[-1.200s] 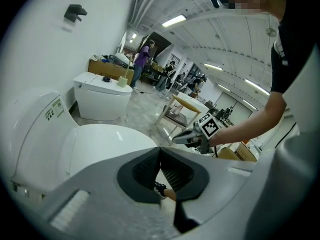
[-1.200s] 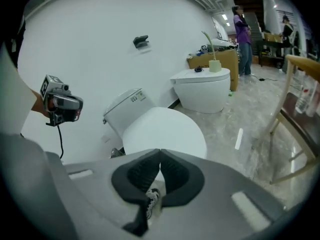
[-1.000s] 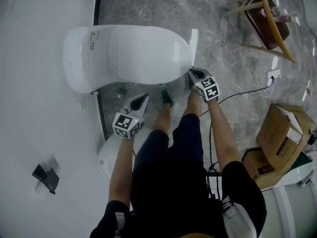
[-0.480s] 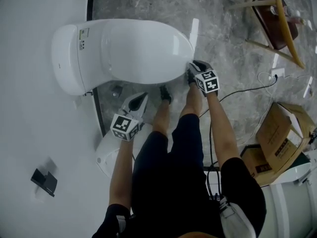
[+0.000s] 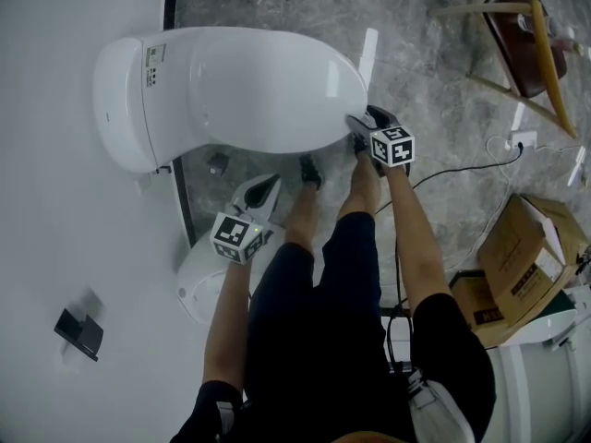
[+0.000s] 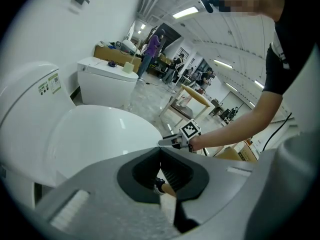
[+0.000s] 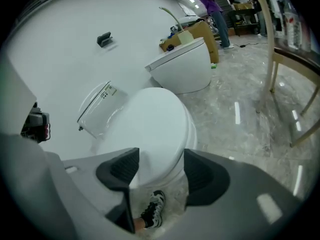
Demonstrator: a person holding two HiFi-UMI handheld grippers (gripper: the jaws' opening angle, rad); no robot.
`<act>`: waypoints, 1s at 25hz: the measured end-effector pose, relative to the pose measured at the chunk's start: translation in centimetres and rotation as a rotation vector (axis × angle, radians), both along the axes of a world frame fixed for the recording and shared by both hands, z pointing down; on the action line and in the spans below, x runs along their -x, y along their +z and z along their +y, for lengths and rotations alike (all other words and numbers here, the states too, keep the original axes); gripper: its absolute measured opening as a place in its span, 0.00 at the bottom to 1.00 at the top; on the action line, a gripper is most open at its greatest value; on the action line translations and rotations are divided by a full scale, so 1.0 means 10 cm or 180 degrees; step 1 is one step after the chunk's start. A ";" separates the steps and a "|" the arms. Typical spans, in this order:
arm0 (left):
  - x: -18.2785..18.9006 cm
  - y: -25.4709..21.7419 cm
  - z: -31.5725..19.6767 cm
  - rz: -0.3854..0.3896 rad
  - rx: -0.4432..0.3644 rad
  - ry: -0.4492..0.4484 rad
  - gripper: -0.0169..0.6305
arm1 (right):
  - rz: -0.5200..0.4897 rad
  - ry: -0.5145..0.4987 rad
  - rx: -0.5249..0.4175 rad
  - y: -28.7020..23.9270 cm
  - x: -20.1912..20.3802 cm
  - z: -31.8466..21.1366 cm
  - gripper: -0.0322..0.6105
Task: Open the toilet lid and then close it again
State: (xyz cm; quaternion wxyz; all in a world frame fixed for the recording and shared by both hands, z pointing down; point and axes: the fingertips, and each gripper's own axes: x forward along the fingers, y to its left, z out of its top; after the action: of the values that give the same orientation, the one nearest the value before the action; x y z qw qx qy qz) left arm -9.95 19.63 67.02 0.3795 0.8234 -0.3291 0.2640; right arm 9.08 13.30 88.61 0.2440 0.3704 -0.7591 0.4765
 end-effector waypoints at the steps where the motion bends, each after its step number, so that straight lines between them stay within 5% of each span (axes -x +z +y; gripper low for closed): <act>1: -0.01 0.01 0.00 0.0006 0.0005 -0.0001 0.04 | -0.0010 0.0002 -0.0004 0.01 0.01 -0.01 0.48; 10: -0.14 0.08 0.07 0.0075 0.0071 0.0002 0.04 | -0.0309 0.0214 0.0168 -0.07 0.02 -0.01 0.48; 25: -0.18 0.07 0.02 0.0163 0.0096 -0.0100 0.04 | -0.0296 0.0216 0.0145 -0.34 -0.05 -0.04 0.36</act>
State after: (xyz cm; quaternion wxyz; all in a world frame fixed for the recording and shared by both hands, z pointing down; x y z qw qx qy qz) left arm -8.12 19.78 67.71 0.4043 0.8188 -0.3282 0.2417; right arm 9.56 12.91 85.19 0.2006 0.3677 -0.7455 0.5184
